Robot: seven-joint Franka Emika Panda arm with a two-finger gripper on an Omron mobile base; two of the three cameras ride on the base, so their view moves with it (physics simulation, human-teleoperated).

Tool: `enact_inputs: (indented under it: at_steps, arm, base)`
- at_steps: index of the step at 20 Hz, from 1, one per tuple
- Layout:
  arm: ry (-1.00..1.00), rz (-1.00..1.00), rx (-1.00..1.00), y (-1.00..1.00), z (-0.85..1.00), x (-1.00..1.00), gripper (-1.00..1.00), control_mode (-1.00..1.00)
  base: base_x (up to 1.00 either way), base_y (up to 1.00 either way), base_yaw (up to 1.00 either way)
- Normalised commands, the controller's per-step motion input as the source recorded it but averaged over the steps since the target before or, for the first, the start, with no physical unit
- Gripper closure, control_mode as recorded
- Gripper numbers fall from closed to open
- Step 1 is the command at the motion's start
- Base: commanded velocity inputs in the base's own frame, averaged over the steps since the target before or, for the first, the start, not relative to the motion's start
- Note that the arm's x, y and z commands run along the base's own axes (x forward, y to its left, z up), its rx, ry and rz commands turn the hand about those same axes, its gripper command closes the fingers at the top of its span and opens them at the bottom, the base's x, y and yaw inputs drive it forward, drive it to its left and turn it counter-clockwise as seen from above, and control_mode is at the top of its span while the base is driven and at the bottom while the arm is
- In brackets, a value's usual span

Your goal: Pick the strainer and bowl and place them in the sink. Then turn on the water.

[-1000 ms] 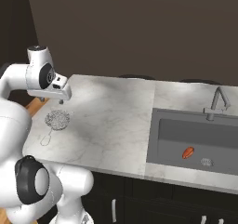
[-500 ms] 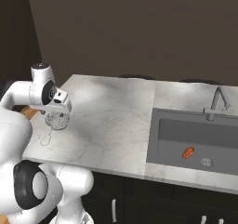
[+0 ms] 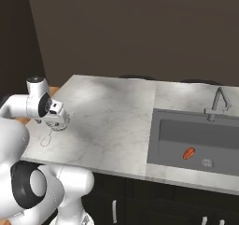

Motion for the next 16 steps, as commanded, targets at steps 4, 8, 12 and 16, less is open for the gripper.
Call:
enact_inputs:
  at_steps: [4,8,12,16]
  arm:
    - [0.0,0.0,0.0,0.3,-0.32,0.0,-1.0,-1.0]
    - [0.0,0.0,0.0,0.28,-0.26,0.04,-1.0,-1.0]
    - [0.0,0.0,0.0,0.23,-0.28,0.04,-1.0,-1.0]
    - [0.0,0.0,0.0,0.18,-0.19,0.1,-1.0,-1.0]
  base:
    - [0.0,0.0,0.0]
    - [0.0,0.0,0.0]
    - [0.0,0.0,0.0]
    - [0.0,0.0,0.0]
